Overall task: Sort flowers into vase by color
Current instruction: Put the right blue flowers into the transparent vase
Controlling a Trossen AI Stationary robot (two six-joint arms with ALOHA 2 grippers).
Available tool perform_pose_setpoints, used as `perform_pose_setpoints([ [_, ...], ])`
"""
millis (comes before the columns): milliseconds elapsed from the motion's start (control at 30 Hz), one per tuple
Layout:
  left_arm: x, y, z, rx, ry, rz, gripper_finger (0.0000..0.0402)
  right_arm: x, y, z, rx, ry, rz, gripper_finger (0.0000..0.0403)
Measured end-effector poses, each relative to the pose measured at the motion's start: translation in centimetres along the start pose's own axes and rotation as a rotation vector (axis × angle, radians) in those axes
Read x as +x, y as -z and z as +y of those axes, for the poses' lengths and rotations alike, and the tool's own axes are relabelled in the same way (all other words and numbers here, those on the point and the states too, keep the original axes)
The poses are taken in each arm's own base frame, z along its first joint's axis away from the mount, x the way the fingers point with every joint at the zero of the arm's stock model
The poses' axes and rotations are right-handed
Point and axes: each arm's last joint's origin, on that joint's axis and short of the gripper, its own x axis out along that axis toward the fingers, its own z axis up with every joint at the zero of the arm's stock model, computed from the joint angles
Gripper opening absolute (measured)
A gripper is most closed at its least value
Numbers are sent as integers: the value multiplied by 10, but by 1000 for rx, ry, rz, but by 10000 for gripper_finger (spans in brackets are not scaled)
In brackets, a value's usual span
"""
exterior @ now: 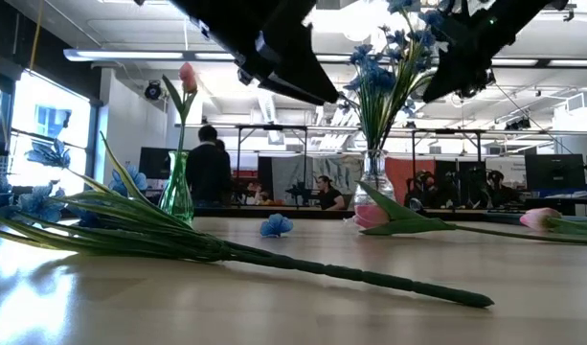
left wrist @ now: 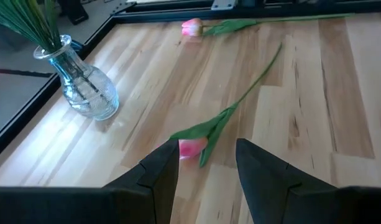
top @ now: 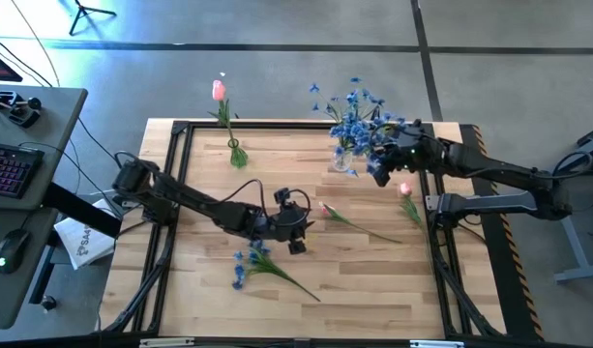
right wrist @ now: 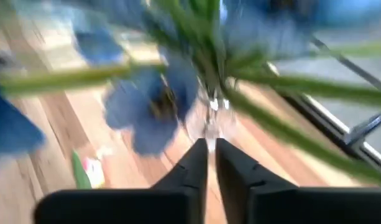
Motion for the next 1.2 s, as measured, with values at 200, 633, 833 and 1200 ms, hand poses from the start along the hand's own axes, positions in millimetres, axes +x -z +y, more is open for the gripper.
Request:
perform_pose_setpoints([
  [200,-8,3,-3,37,-33,24,147,23,38,2,-36,-1,103,134],
  [633,-10,18,0,33,-86,152,147,67,95,15,-125,-40,-393,215],
  [833,-6,20,8,31,-126,181,147,41,70,24,-167,-80,-250,195],
  [1200,0,20,18,5,-154,195,147,-45,61,33,43,-116,388,168],
])
